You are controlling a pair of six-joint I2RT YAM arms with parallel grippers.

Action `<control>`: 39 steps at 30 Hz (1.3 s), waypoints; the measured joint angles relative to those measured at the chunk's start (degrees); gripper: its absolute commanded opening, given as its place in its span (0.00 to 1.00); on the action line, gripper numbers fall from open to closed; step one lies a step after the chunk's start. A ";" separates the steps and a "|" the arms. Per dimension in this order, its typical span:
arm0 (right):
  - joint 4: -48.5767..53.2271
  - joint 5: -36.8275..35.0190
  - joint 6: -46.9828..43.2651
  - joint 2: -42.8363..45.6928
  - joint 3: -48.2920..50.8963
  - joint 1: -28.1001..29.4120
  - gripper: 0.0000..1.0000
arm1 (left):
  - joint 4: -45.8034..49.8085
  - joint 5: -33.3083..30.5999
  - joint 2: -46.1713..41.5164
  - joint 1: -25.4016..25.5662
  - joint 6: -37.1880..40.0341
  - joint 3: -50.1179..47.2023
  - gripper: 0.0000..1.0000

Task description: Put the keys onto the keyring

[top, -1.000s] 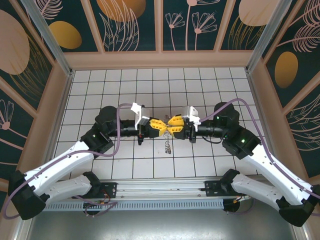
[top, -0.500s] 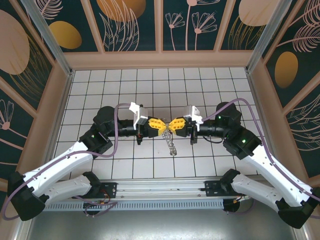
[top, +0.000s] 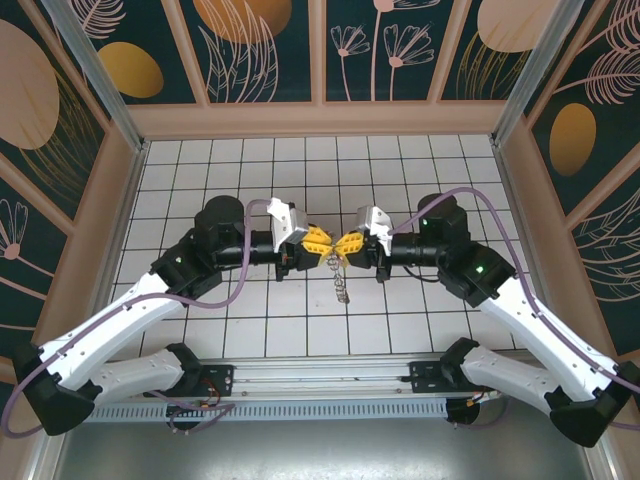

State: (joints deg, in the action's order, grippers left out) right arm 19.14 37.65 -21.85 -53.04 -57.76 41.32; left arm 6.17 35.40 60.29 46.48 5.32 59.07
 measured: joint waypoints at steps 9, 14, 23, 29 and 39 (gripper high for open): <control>2.27 -0.33 -1.70 -0.44 -0.74 0.13 0.00 | 8.81 -2.64 2.62 0.04 5.64 2.14 0.19; 2.43 -0.33 -1.86 -0.63 -0.74 0.20 0.00 | 10.45 -2.99 3.06 0.04 6.95 2.49 0.20; 3.08 -0.66 -2.08 -2.10 -0.81 0.55 0.00 | 12.26 -2.97 4.39 0.04 8.66 4.20 0.20; 3.87 -1.20 -2.78 -3.08 -1.01 0.68 0.00 | 13.53 -3.06 5.03 0.04 9.51 4.50 0.10; 4.50 -2.12 -3.37 -3.28 -1.11 0.79 0.00 | 13.73 -2.43 5.33 0.04 9.73 4.48 0.00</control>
State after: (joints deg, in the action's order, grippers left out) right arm 23.64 35.53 -25.21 -56.31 -58.87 42.11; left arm 19.90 32.97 65.63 46.52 15.05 63.55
